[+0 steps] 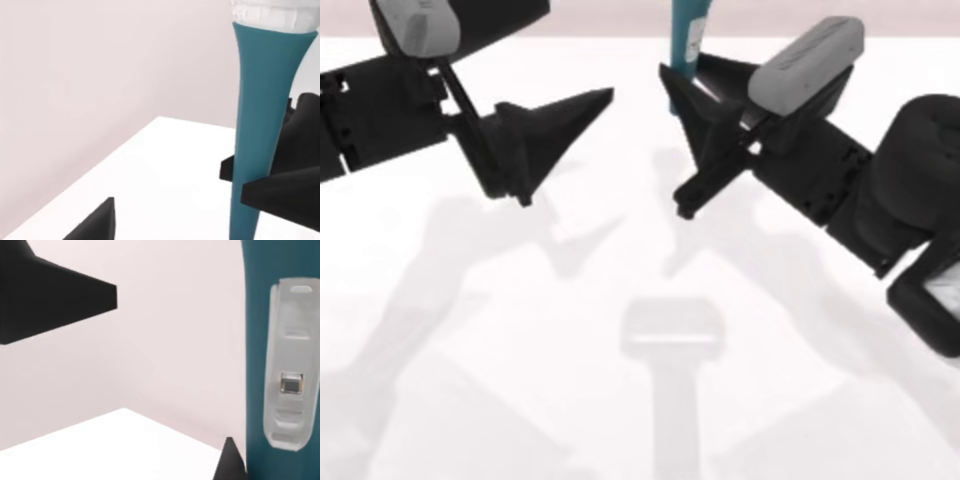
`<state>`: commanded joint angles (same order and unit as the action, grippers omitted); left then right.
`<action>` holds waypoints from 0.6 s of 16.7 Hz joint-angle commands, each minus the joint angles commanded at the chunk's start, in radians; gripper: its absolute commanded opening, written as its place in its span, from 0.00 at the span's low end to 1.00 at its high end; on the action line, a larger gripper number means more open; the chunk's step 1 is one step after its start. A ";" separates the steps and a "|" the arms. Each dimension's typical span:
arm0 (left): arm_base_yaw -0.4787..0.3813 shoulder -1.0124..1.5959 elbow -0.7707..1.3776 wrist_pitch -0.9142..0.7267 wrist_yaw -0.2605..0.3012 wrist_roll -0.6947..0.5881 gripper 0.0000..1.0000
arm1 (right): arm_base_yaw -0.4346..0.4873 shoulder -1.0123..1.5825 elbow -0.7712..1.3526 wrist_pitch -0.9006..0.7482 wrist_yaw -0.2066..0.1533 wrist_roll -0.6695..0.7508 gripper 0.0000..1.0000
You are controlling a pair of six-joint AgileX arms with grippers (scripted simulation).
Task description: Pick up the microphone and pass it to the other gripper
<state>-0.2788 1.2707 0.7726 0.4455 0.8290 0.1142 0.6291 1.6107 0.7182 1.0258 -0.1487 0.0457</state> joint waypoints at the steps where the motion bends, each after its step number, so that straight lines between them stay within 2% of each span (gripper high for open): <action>1: -0.002 0.006 0.005 0.003 0.005 0.001 1.00 | 0.000 0.000 0.000 0.000 0.000 0.000 0.00; 6: 0.001 0.005 0.003 0.002 0.001 0.000 1.00 | 0.000 0.000 0.000 0.000 0.000 0.000 0.00; 10: -0.072 0.100 0.082 0.025 -0.063 -0.003 1.00 | 0.000 0.000 0.000 0.000 0.000 0.000 0.00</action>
<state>-0.3504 1.3709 0.8543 0.4703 0.7656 0.1111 0.6291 1.6107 0.7182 1.0258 -0.1487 0.0457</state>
